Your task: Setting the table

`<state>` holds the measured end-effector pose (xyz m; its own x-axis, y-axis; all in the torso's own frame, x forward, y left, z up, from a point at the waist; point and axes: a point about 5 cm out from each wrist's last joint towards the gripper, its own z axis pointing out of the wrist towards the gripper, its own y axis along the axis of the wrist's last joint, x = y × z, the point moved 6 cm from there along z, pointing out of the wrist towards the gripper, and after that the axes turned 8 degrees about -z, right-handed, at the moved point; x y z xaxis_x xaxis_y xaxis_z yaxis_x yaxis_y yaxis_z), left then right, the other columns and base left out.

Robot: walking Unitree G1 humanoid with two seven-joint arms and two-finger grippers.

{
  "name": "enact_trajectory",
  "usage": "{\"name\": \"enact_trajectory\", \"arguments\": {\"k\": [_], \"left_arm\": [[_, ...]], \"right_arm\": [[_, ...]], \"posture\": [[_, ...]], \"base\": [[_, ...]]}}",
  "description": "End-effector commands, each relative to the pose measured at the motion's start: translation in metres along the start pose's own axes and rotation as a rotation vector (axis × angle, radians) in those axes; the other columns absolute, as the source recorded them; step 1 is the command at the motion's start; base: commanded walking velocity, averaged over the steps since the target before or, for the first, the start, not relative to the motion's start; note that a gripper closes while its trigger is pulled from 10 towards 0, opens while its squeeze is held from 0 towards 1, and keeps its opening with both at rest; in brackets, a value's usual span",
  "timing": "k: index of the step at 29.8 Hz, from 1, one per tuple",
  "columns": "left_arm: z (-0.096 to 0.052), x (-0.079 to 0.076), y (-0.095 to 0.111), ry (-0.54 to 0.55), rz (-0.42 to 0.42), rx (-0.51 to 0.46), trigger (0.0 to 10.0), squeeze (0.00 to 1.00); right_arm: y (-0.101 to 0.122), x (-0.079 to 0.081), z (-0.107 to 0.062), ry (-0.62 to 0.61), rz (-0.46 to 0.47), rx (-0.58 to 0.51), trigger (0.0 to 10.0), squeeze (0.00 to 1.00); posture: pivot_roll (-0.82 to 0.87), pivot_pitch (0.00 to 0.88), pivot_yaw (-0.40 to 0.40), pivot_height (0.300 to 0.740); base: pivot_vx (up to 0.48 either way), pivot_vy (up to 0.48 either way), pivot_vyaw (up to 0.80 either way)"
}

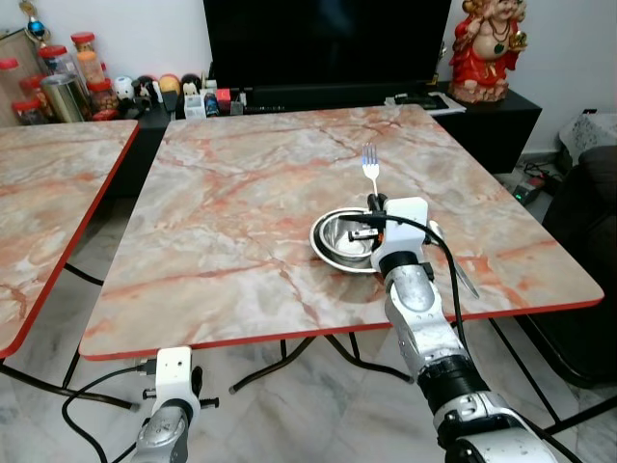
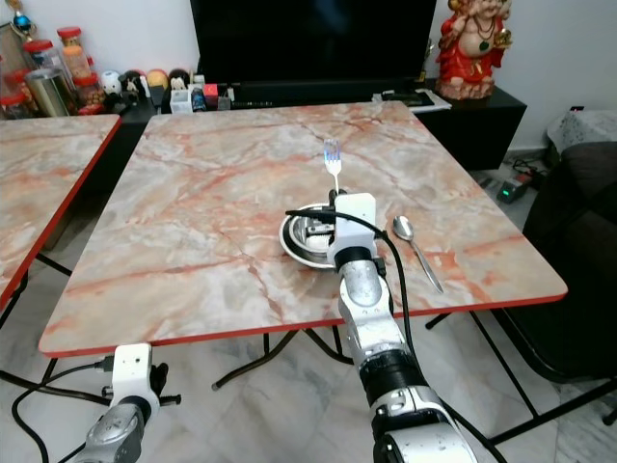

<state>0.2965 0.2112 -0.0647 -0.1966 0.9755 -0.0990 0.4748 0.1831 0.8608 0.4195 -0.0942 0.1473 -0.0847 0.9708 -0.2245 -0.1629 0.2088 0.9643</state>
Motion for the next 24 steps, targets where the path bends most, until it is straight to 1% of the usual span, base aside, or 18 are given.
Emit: {"name": "enact_trajectory", "arguments": {"k": [1, 6, 12, 24], "left_arm": [[0.0004, 0.0000, -0.0006, 0.004, 0.002, 0.007, 10.0, 0.00], [-0.0008, 0.0015, -0.0048, 0.010, -0.001, 0.022, 10.0, 0.00], [-0.0024, 0.0061, -0.0095, 0.029, -0.006, 0.038, 10.0, 0.00], [-0.0025, 0.0093, -0.0085, 0.038, -0.008, 0.035, 10.0, 0.00]], "right_arm": [[0.0076, -0.0024, 0.0032, -0.001, 0.002, -0.018, 10.0, 0.00], [0.0079, -0.0018, 0.0035, 0.002, 0.006, -0.017, 10.0, 0.00], [0.0064, -0.0015, 0.0027, 0.009, -0.011, -0.013, 10.0, 0.00], [0.0054, 0.0016, 0.0028, 0.018, 0.010, -0.004, 10.0, 0.00]], "posture": [[0.01, 0.000, -0.006, 0.714], [0.01, 0.000, -0.008, 0.714], [0.02, 0.000, -0.012, 0.714], [0.02, 0.000, -0.010, 0.714]], "base": [[0.244, -0.274, 0.00], [0.244, -0.275, 0.00], [0.245, -0.273, 0.00], [0.249, -0.271, 0.00]]}}
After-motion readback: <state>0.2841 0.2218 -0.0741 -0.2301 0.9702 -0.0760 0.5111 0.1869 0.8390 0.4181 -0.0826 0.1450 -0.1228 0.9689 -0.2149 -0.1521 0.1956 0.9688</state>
